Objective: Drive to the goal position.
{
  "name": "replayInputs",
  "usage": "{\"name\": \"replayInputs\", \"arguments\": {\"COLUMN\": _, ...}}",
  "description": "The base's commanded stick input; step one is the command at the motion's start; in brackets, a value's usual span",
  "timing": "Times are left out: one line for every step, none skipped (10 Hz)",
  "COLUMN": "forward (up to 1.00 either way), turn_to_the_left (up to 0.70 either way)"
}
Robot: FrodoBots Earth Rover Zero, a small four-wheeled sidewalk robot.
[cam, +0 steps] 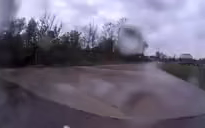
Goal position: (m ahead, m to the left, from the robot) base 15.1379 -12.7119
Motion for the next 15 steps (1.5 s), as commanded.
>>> {"name": "replayInputs", "arguments": {"forward": 0.70, "turn_to_the_left": 0.00}}
{"name": "replayInputs", "arguments": {"forward": 0.70, "turn_to_the_left": 0.00}}
{"name": "replayInputs", "arguments": {"forward": 0.70, "turn_to_the_left": 0.00}}
{"name": "replayInputs", "arguments": {"forward": 0.70, "turn_to_the_left": 0.00}}
{"name": "replayInputs", "arguments": {"forward": 0.70, "turn_to_the_left": -0.02}}
{"name": "replayInputs", "arguments": {"forward": 0.70, "turn_to_the_left": -0.09}}
{"name": "replayInputs", "arguments": {"forward": 0.70, "turn_to_the_left": -0.35}}
{"name": "replayInputs", "arguments": {"forward": 0.70, "turn_to_the_left": -0.35}}
{"name": "replayInputs", "arguments": {"forward": 0.70, "turn_to_the_left": -0.35}}
{"name": "replayInputs", "arguments": {"forward": 0.70, "turn_to_the_left": -0.35}}
{"name": "replayInputs", "arguments": {"forward": 0.70, "turn_to_the_left": -0.35}}
{"name": "replayInputs", "arguments": {"forward": 0.70, "turn_to_the_left": -0.35}}
{"name": "replayInputs", "arguments": {"forward": 0.70, "turn_to_the_left": -0.35}}
{"name": "replayInputs", "arguments": {"forward": 0.70, "turn_to_the_left": -0.35}}
{"name": "replayInputs", "arguments": {"forward": 0.70, "turn_to_the_left": -0.35}}
